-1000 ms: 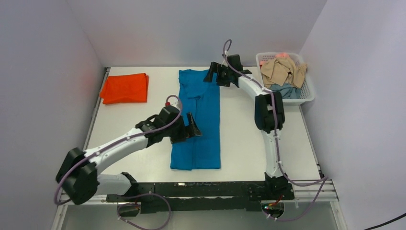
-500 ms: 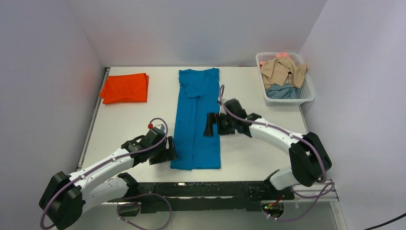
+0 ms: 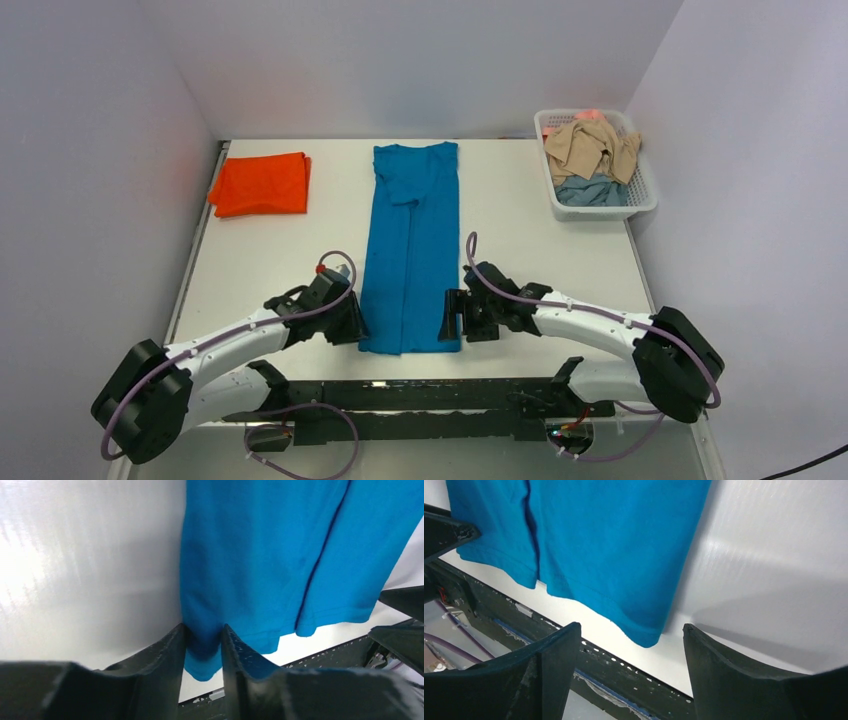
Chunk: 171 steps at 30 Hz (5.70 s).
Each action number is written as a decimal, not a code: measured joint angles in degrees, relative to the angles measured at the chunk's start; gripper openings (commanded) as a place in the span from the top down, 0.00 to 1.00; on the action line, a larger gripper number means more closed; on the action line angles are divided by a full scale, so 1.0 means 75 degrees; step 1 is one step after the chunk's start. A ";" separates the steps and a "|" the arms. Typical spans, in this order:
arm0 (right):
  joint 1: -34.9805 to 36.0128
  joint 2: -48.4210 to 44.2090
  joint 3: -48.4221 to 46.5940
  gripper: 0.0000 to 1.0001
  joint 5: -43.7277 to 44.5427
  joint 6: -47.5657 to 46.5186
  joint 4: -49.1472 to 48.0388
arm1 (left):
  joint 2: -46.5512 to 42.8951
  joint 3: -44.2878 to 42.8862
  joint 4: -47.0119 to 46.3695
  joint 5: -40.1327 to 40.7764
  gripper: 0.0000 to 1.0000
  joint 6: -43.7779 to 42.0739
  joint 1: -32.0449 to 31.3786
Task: Fold and stack the t-shirts
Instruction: Grab the bottom of the folded rectangular tshirt with both arms, then fold the folded rectangular tshirt in 1/3 of the way, then grab one side of the 2/3 rectangular tshirt with both arms
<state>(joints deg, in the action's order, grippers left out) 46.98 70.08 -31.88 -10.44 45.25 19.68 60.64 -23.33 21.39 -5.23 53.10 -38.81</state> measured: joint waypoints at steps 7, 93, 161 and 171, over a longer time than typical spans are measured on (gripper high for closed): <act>0.0201 0.0154 0.0181 0.50 0.0221 0.0600 -0.0239 | 0.0189 0.0160 -0.0490 -0.0268 0.84 0.0128 0.0000; -0.3477 0.5517 -0.5814 0.88 -0.0067 -0.2049 -0.0775 | 0.7160 -0.7825 0.0093 -0.1582 0.48 -0.1824 0.3121; -0.2515 0.3506 -0.2288 0.48 -0.0122 -0.1096 -0.2011 | 0.5097 -0.3821 -0.1338 -0.1393 1.00 -0.1524 0.2489; -0.2261 0.3459 -0.2270 0.81 0.0149 -0.1545 -0.1818 | 0.5027 -0.3698 -0.1504 -0.1358 1.00 -0.1524 0.2474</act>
<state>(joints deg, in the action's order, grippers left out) 30.02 96.03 -48.90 -9.32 33.67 6.04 98.35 -51.07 10.11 -15.42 41.67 -20.25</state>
